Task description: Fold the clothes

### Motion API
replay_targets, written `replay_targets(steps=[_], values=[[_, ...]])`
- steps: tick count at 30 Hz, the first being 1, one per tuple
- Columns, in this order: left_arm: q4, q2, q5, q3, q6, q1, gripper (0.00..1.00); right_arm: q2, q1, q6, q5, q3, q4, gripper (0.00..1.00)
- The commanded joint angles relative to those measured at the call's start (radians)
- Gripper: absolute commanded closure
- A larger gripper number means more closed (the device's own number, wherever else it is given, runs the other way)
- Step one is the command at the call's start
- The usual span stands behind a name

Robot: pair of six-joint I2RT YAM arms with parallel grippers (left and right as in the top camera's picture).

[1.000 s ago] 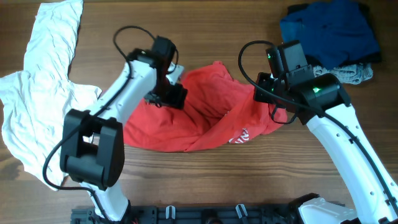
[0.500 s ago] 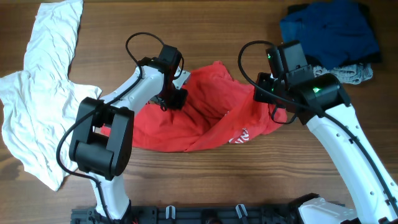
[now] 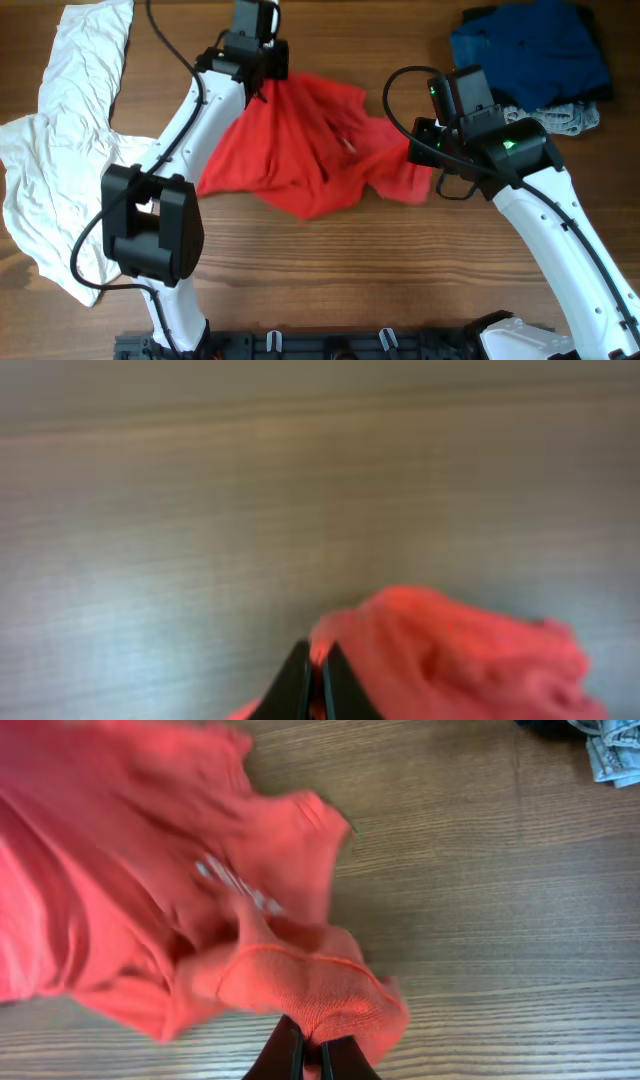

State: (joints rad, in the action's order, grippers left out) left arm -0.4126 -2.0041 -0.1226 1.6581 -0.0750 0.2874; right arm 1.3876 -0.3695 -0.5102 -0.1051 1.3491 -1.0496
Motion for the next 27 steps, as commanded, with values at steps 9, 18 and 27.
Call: replay_targets(steps=[9,18,27], values=[[0.462,0.021,-0.107,0.015,-0.008,-0.019,0.76,0.004,0.004,0.011,0.005,0.019,0.002,0.96],[-0.153,0.121,-0.089,0.016,-0.028,0.021,0.0,0.004,0.004,0.012,0.005,0.019,0.003,0.95],[-0.525,0.075,0.186,-0.167,-0.123,0.081,0.15,0.004,0.004,0.013,0.005,0.019,0.002,0.95]])
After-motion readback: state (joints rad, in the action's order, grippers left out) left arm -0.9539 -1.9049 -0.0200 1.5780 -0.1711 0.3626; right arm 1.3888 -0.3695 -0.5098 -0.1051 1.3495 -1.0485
